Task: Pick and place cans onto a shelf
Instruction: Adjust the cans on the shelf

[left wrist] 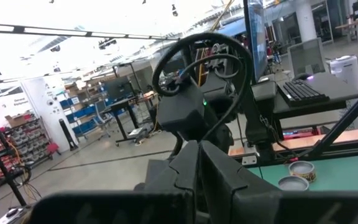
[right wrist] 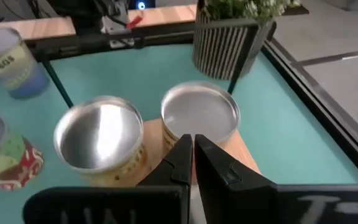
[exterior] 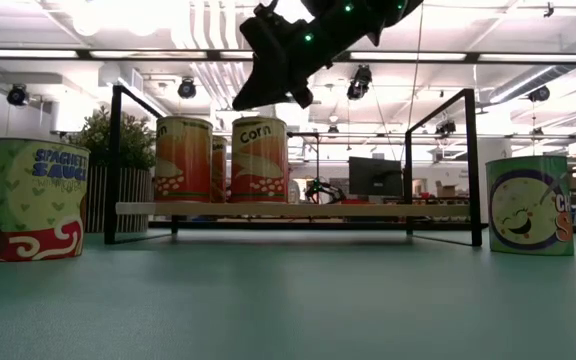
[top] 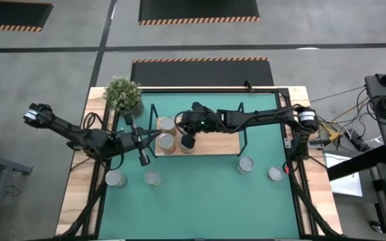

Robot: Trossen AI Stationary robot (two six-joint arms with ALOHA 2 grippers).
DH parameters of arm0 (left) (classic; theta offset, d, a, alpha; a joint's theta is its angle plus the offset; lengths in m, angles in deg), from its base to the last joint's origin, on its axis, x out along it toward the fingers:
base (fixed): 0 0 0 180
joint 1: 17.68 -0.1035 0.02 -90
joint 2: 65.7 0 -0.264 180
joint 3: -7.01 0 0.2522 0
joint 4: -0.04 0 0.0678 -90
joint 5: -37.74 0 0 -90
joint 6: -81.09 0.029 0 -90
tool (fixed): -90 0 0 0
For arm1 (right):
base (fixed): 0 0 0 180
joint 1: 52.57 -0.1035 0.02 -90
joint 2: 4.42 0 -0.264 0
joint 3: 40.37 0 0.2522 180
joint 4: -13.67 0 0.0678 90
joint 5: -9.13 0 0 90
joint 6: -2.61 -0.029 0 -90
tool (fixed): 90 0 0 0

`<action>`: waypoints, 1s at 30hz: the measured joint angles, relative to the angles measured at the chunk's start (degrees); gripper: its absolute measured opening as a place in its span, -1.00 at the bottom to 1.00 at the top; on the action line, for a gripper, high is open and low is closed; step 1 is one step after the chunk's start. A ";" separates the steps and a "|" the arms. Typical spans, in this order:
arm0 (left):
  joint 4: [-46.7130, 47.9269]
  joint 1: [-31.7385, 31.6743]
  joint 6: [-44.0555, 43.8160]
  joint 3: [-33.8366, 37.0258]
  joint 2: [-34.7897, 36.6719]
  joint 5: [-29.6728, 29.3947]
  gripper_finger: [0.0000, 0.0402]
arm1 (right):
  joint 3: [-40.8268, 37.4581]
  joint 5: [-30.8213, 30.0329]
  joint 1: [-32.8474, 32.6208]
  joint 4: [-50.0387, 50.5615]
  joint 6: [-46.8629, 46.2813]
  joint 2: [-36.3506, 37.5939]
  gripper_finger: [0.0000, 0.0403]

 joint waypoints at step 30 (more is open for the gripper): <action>0.66 3.27 0.44 0.00 2.14 0.24 -1.00 | 27.24 1.52 3.16 16.01 6.14 -20.31 -0.96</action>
